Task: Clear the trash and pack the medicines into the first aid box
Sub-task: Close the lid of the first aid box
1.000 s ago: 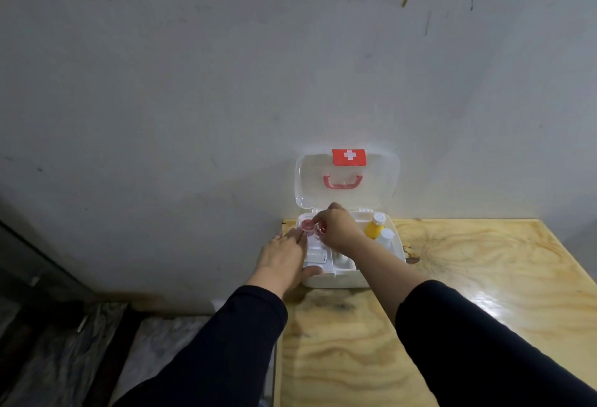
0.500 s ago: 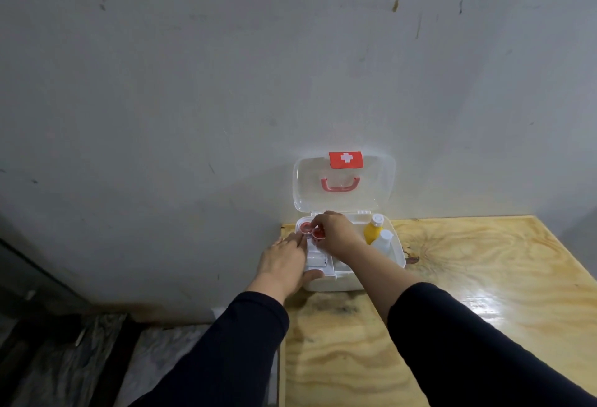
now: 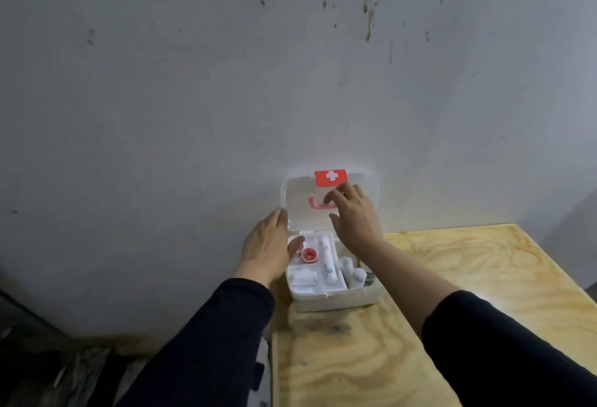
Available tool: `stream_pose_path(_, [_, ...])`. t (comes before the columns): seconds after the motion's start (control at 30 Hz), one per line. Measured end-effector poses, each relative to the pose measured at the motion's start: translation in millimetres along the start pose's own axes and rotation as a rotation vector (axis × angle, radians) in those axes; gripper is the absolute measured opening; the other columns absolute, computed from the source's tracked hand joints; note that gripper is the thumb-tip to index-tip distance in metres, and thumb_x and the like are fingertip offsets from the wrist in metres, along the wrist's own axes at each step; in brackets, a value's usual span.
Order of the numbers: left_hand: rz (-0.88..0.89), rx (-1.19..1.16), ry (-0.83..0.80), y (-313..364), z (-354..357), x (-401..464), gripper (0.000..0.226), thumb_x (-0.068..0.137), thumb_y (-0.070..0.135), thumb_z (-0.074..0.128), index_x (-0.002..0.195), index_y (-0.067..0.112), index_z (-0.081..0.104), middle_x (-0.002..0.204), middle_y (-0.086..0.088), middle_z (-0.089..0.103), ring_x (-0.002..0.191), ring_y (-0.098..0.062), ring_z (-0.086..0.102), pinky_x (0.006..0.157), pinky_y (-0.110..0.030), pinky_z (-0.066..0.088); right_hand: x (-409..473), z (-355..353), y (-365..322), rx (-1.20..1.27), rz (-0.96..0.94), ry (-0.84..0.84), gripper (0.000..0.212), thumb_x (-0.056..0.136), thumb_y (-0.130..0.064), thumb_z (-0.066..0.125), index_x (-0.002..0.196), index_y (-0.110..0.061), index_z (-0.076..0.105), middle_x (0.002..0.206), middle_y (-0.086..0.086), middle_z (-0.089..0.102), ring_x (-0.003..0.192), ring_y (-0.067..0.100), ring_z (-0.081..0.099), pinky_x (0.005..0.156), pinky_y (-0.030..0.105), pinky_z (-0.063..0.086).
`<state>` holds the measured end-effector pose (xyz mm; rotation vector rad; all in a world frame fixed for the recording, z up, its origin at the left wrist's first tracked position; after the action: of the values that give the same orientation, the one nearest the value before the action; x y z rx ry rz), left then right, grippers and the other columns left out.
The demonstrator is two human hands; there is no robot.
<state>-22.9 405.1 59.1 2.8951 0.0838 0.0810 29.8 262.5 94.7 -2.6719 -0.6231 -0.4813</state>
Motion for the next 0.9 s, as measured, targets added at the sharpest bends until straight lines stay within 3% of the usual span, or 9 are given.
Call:
stream_pose_path(0.1, [0.001,-0.036,0.115,5,-26,23,0.067,0.1,0.045,0.039,0.154,0.012,0.015,0.157,-0.007,0.028,0.139,-0.026,0.036,0.112,-0.038,0.035,22,-23,12,-0.107,0.027,0.073,0.045,0.08,-0.007,0.066,0.123,-0.017,0.055,0.126,0.006,0.053,0.116,0.03,0.049,0.091,0.04,0.046])
stream_pose_path(0.2, [0.0,-0.063,0.193,9,-41,39,0.063,0.1,0.041,0.039,0.153,0.013,0.021,0.155,-0.005,0.032,0.135,-0.023,0.042,0.107,-0.035,0.04,42,-16,22,-0.158,0.068,-0.091,0.058,0.087,-0.015,0.062,0.14,-0.022,0.04,0.142,0.002,0.044,0.132,0.026,0.039,0.108,0.037,0.033])
stream_pose_path(0.27, [-0.009,-0.089,0.174,14,-42,45,0.061,0.101,0.042,0.035,0.153,0.013,0.022,0.157,-0.003,0.029,0.138,-0.021,0.039,0.108,-0.035,0.039,48,-12,25,-0.209,0.058,-0.131,0.054,0.092,-0.018,0.055,0.142,-0.024,0.038,0.142,0.0,0.047,0.131,0.025,0.042,0.109,0.036,0.032])
stream_pose_path(0.4, [-0.008,-0.074,0.156,20,-40,45,0.059,0.102,0.044,0.031,0.151,0.013,0.026,0.158,-0.001,0.029,0.139,-0.02,0.038,0.108,-0.034,0.038,44,-12,25,-0.228,0.007,-0.083,0.046,0.095,-0.016,0.05,0.14,-0.023,0.044,0.135,0.002,0.056,0.124,0.028,0.051,0.102,0.039,0.038])
stream_pose_path(0.57, [0.017,-0.031,0.19,21,-44,20,0.055,0.102,0.043,0.026,0.148,0.013,0.033,0.154,-0.001,0.037,0.135,-0.02,0.044,0.105,-0.033,0.04,11,-26,22,-0.237,-0.062,0.074,0.048,0.072,-0.005,0.077,0.116,-0.02,0.067,0.101,0.001,0.073,0.091,0.029,0.07,0.075,0.035,0.054])
stream_pose_path(0.77, [0.092,0.016,0.169,42,-31,-21,0.052,0.103,0.042,0.025,0.143,0.013,0.042,0.148,-0.003,0.047,0.13,-0.023,0.049,0.104,-0.035,0.039,-61,-29,19,-0.321,-0.099,0.071,0.063,0.062,-0.004,0.08,0.12,-0.022,0.064,0.111,-0.001,0.069,0.1,0.025,0.066,0.077,0.033,0.053])
stream_pose_path(0.9, [0.124,0.036,0.128,49,-5,-46,0.051,0.103,0.04,0.027,0.145,0.013,0.039,0.15,-0.003,0.044,0.135,-0.022,0.043,0.11,-0.035,0.033,-107,-18,18,-0.305,-0.107,0.023,0.063,0.062,-0.007,0.077,0.121,-0.021,0.061,0.116,0.002,0.067,0.106,0.027,0.064,0.082,0.036,0.052])
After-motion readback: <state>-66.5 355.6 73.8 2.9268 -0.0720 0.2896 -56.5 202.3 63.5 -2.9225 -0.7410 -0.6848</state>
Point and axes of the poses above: each hand's wrist, its own x-axis towards the middle knuckle, its own z-axis out of the palm, y = z × x, the point moved 7 cm from there along x, towards the middle knuckle
